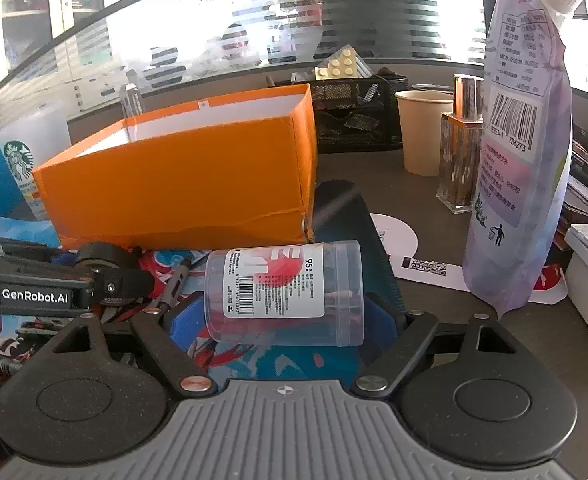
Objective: Organize rigid objects
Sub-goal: 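Grasp the black tape roll with the left tool while the right tool grasps the clear pill bottle, then carry the tape roll and pill bottle over the orange box with both tools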
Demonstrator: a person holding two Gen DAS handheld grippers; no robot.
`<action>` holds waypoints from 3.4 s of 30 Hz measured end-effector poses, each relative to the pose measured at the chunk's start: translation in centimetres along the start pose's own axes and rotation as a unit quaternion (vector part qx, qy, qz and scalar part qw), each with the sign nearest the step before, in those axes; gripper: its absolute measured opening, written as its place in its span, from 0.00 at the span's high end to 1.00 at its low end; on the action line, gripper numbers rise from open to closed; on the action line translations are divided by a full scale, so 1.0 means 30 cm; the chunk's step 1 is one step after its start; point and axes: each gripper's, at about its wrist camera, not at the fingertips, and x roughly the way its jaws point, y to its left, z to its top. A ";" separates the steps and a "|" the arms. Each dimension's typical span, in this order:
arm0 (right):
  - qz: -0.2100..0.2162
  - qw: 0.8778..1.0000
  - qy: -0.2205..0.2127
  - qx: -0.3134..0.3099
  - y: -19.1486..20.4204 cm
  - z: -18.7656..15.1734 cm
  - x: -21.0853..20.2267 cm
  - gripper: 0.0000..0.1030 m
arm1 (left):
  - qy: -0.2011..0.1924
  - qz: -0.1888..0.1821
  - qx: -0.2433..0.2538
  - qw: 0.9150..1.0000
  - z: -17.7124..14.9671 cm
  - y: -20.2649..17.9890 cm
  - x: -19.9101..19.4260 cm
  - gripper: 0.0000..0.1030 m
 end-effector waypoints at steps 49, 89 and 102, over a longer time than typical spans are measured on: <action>0.036 0.995 -0.007 -0.088 0.357 0.113 -0.061 0.21 | -0.089 0.035 -0.031 0.995 -0.008 0.207 -0.293 0.53; 0.057 0.984 -0.053 -0.159 0.520 0.344 -0.062 0.21 | -0.136 0.057 -0.045 0.988 0.189 0.278 -0.375 0.53; 0.055 0.986 -0.058 -0.144 0.460 0.467 0.030 0.21 | -0.125 0.062 -0.041 0.989 0.329 0.288 -0.253 0.53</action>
